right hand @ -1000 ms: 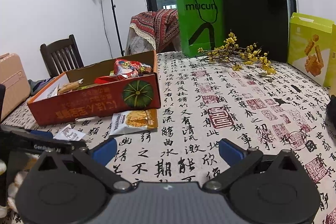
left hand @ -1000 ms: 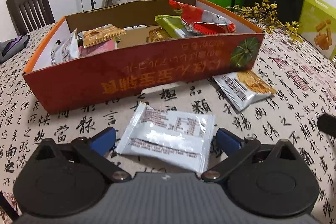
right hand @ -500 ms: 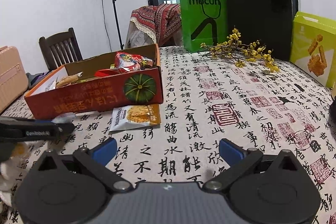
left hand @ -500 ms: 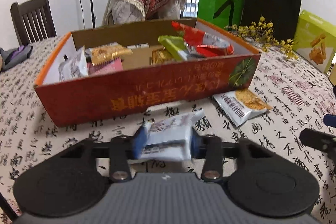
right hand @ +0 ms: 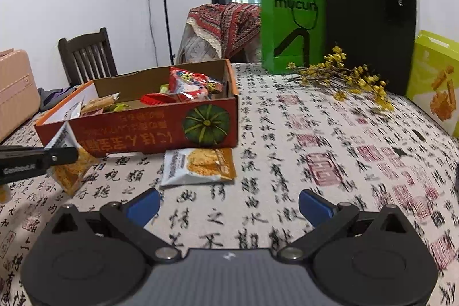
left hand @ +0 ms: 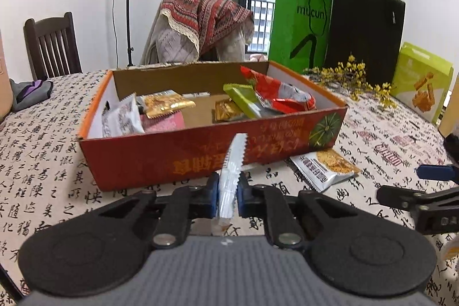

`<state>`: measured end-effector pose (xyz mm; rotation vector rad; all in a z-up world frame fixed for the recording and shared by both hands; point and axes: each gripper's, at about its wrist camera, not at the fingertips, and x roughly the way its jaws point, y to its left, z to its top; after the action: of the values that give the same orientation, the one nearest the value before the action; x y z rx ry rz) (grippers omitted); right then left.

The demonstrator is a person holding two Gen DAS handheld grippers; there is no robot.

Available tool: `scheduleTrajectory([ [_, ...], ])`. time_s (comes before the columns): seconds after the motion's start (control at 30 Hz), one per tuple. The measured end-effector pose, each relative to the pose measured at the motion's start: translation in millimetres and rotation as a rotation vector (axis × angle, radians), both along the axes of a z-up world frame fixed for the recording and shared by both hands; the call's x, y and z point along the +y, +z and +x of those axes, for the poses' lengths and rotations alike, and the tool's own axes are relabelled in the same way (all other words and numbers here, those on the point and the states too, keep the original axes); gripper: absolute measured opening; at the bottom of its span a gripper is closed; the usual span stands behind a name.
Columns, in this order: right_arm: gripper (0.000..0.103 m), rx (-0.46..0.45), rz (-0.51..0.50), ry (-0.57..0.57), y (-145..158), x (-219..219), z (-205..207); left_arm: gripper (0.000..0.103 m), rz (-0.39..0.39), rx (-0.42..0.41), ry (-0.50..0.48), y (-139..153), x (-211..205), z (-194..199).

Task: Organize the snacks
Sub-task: 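Grasp a white packet with the left gripper while the right gripper grasps a cracker packet, then lower both packets into the box and open both grippers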

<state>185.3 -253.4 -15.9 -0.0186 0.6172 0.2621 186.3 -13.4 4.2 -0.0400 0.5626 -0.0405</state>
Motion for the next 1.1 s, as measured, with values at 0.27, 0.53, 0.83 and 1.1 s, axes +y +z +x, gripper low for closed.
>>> scheduleTrajectory([
  [0.27, 0.103, 0.042, -0.117, 0.070, -3, 49, 48, 0.012, -0.033, -0.037, 0.017, 9, 16, -10],
  [0.53, 0.092, 0.160, -0.086, 0.060, -22, 62, 96, 0.012, -0.055, -0.084, 0.026, 22, 26, -23],
  [0.83, 0.065, 0.068, -0.079, 0.128, -4, 57, 50, 0.012, -0.104, -0.126, 0.018, 40, 35, -25],
  [1.1, 0.065, -0.127, -0.012, 0.170, 50, 58, 36, 0.012, -0.101, -0.184, 0.036, 66, 36, -2],
])
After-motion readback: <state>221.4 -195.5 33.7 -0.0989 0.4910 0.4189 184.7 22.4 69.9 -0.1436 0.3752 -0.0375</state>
